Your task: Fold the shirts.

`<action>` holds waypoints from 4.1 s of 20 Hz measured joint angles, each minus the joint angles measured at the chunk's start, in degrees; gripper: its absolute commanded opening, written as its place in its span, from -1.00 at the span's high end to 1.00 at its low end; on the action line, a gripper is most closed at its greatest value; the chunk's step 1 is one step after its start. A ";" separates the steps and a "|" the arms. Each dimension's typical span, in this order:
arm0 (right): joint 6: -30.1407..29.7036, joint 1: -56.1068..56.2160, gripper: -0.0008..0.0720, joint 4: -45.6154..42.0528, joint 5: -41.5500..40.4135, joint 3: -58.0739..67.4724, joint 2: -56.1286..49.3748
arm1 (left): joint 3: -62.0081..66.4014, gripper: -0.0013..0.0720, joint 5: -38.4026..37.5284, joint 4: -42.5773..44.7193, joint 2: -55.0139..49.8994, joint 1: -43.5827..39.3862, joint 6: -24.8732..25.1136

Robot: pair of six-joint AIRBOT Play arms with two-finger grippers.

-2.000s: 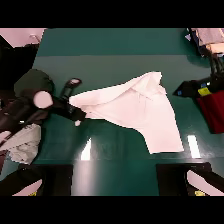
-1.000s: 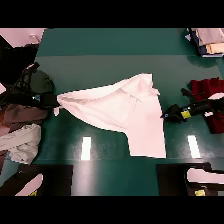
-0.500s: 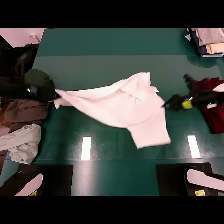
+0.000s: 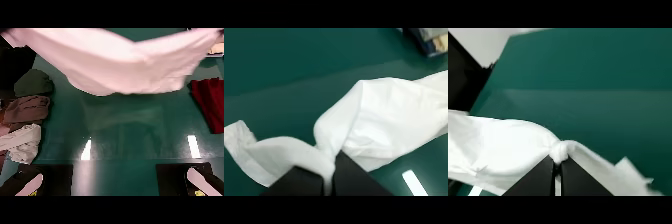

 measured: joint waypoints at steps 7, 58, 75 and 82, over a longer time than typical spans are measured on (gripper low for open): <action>4.15 -10.51 0.93 -3.37 0.20 19.37 7.56 | 17.57 0.90 0.37 -0.26 3.72 0.00 0.07; 14.16 22.34 0.91 -49.51 3.15 -2.89 -34.60 | -36.68 0.89 23.91 4.66 -31.43 -0.02 15.21; 10.16 15.08 -0.15 -38.42 7.89 -17.44 -16.39 | -42.23 -0.52 -5.16 5.53 -17.70 13.60 13.70; 5.68 11.69 -0.15 -29.55 7.15 -26.47 -10.62 | -60.39 -0.52 -2.36 3.82 -12.72 17.88 13.73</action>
